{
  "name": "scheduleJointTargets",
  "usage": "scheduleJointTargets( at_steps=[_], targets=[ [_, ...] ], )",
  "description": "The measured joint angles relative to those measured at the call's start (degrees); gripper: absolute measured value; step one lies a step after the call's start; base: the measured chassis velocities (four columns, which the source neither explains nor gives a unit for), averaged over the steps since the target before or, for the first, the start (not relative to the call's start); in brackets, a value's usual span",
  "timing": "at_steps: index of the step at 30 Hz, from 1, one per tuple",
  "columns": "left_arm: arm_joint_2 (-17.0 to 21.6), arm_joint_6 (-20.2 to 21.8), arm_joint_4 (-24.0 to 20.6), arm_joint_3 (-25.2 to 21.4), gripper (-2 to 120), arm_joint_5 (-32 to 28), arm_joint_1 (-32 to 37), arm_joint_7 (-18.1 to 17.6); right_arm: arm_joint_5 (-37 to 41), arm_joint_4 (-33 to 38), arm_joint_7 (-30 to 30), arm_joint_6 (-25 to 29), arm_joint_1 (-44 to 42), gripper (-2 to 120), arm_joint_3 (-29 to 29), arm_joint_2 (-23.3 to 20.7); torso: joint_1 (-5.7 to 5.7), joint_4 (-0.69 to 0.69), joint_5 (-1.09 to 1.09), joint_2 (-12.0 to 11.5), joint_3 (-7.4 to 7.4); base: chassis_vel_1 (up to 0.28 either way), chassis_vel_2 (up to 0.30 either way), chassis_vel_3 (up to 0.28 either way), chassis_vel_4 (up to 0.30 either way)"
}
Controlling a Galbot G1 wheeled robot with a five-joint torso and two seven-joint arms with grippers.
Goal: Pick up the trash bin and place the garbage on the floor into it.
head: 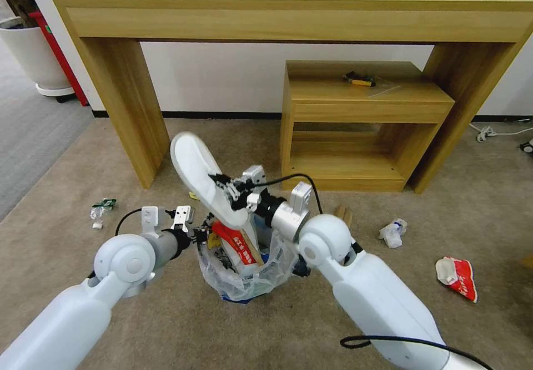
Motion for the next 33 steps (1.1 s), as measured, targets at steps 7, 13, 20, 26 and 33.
scheduleJointTargets(
  at_steps=[7,13,20,26,33],
  targets=[
    [0.59,0.01,-1.26,-0.89,0,-1.22,0.47,-0.44,-2.17,-1.28,0.14,1.81,-3.62,0,-0.18,0.05,0.00,0.00,0.00,0.00,0.00,0.000,0.000,0.000,0.000],
    [1.64,0.02,-1.75,-2.35,0,-1.65,1.06,-0.47,-3.01,0.51,0.23,1.16,-5.97,9,0.40,-1.04,0.00,0.00,0.00,0.00,0.00,0.000,0.000,0.000,0.000],
    [3.30,0.02,-2.33,-5.13,0,-1.83,2.77,-0.32,-3.38,2.56,0.84,1.28,-8.11,33,0.63,-1.77,0.00,0.00,0.00,0.00,0.00,0.000,0.000,0.000,0.000],
    [4.58,0.02,-3.28,-9.30,0,-1.39,6.81,0.37,-3.41,5.07,1.09,1.31,-10.28,57,2.08,-2.52,0.00,0.01,0.00,0.00,0.00,0.000,0.000,0.000,0.000],
    [5.15,0.02,-4.11,-13.10,0,-1.13,10.65,0.71,-3.24,9.72,2.12,0.88,-13.07,83,6.43,-4.98,0.00,0.00,0.00,0.00,0.00,0.000,0.000,0.000,0.000]
  ],
)
